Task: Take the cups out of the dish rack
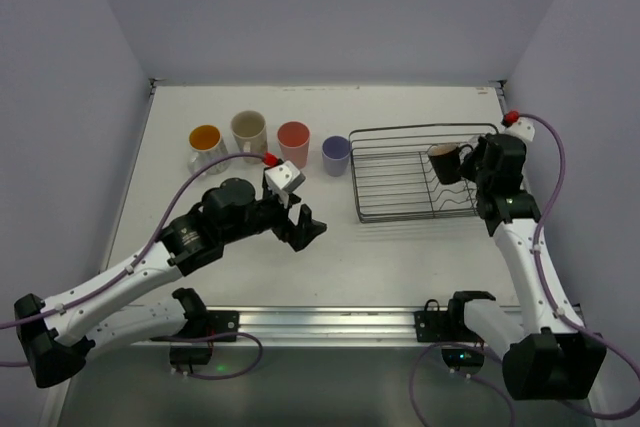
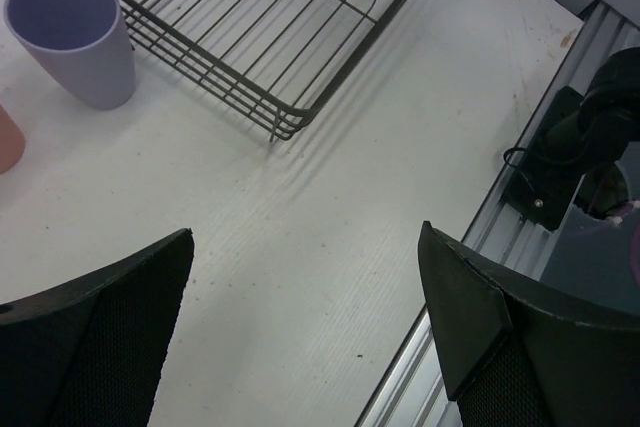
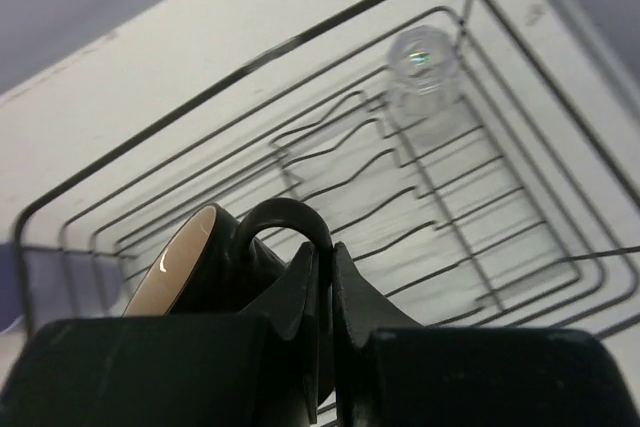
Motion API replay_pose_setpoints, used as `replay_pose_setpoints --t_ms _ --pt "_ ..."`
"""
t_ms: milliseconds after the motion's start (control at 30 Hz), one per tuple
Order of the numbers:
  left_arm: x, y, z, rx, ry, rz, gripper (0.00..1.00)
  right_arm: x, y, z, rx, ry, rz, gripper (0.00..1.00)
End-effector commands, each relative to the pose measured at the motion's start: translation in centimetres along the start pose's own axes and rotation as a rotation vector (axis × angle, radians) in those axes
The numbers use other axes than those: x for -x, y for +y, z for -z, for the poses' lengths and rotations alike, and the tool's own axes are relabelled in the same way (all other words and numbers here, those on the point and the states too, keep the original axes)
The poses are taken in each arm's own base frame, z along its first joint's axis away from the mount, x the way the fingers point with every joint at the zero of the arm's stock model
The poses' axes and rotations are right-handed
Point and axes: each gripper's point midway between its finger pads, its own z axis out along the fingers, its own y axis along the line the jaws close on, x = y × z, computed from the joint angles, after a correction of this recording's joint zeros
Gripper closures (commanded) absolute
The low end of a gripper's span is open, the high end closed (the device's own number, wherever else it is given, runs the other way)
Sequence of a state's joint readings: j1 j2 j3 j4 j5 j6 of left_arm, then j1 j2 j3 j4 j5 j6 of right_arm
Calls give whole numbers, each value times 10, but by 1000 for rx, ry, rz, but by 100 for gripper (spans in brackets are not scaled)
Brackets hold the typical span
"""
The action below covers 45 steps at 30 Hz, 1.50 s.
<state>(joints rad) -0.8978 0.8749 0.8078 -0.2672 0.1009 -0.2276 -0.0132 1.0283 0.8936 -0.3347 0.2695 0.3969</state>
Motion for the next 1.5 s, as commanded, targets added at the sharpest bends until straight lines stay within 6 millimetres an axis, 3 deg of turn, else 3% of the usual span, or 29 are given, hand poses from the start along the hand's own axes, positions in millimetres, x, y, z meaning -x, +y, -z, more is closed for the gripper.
replay_pose_setpoints --t_ms 0,67,100,167,200,333,467,667,1000,1267,1367,1400,1467 --pt "36 -19 -5 -77 -80 49 4 3 67 34 365 -45 -104 100" --pt "44 -29 -10 -128 -100 64 7 3 94 59 547 -51 -139 100" --pt "48 -33 -16 -143 -93 83 8 -11 102 64 600 -19 -137 100" --pt "55 -39 -22 -172 -96 98 11 -19 121 82 731 11 -147 100" --pt "64 -42 -28 -186 -108 109 12 -33 129 89 777 46 -138 100" --pt "83 -57 -47 -261 -106 117 19 -50 151 109 934 78 -128 100" --pt "95 -60 -62 -272 -107 82 22 -68 161 117 1018 146 -128 100" --pt "104 -66 -85 -290 -82 33 23 -77 170 121 1064 169 -132 100" --pt "70 -79 -117 -306 34 -35 33 -82 170 121 1062 177 -125 100" --pt "47 -62 -130 -206 98 -78 48 -80 172 124 1082 182 -129 100" --pt "44 -56 -135 -172 110 -92 66 -82 173 126 1089 191 -126 100" --pt "43 -55 -135 -159 111 -97 77 -82 173 125 1089 193 -126 100" --pt "41 -52 -137 -144 117 -103 83 -83 174 127 1097 198 -126 100"
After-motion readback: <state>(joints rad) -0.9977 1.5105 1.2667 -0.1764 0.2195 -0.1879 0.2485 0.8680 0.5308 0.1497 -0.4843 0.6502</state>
